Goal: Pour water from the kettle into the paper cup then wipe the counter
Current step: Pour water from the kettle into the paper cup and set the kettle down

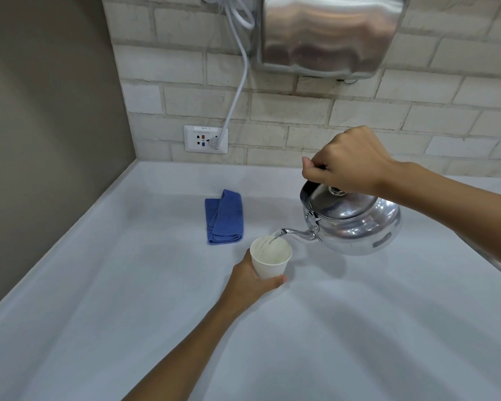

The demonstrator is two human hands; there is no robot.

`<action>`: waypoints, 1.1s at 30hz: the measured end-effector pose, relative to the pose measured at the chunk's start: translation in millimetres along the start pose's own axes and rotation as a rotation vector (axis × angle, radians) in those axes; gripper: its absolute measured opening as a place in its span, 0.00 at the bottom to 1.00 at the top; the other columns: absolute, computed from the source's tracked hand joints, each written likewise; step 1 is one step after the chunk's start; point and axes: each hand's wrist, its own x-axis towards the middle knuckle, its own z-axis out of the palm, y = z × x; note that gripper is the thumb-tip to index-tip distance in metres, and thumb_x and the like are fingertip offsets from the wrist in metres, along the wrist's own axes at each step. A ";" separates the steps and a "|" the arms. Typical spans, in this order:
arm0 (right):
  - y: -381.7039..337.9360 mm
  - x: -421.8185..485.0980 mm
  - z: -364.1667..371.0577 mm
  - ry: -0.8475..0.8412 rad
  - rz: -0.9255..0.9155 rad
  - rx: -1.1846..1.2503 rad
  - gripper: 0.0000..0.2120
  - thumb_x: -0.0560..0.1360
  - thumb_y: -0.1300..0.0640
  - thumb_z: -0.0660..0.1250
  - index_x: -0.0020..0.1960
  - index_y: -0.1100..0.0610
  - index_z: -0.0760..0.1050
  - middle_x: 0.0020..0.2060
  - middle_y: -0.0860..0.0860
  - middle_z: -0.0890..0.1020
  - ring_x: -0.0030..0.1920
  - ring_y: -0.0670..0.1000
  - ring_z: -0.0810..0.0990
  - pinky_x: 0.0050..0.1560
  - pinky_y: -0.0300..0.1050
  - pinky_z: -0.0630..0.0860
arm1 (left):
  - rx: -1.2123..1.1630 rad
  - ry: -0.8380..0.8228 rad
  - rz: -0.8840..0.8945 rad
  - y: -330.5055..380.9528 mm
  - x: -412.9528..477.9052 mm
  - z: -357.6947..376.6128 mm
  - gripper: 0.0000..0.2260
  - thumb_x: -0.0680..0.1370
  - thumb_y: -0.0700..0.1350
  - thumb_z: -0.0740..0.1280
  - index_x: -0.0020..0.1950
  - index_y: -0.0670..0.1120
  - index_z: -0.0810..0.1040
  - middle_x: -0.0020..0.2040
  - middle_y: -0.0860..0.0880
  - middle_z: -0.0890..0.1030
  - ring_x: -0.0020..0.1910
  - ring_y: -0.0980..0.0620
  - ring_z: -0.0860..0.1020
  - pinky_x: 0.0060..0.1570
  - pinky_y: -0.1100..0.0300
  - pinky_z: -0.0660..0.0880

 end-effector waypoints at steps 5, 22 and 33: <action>2.1 -1.5 0.1 0.003 -0.013 -0.005 0.24 0.75 0.57 0.60 0.22 0.61 0.59 0.17 0.56 0.61 0.21 0.53 0.59 0.27 0.39 0.49 | 0.001 -0.003 -0.001 -0.3 -0.5 -0.4 0.35 0.60 0.56 0.78 0.63 0.55 0.68 0.52 0.58 0.77 0.49 0.60 0.76 0.37 0.77 0.71; 4.8 -7.0 1.9 0.045 -0.012 -0.002 0.22 0.73 0.55 0.56 0.22 0.60 0.59 0.16 0.56 0.60 0.20 0.53 0.58 0.28 0.37 0.48 | 0.027 0.009 0.000 0.3 0.0 0.2 0.34 0.61 0.54 0.78 0.63 0.53 0.69 0.53 0.57 0.76 0.50 0.56 0.76 0.36 0.79 0.71; 6.5 -7.6 0.5 0.048 -0.019 -0.005 0.22 0.73 0.55 0.56 0.22 0.60 0.58 0.16 0.56 0.59 0.19 0.54 0.58 0.28 0.37 0.49 | 0.024 0.006 -0.010 2.3 -0.8 0.4 0.34 0.61 0.54 0.78 0.63 0.53 0.69 0.54 0.56 0.77 0.52 0.56 0.76 0.39 0.74 0.70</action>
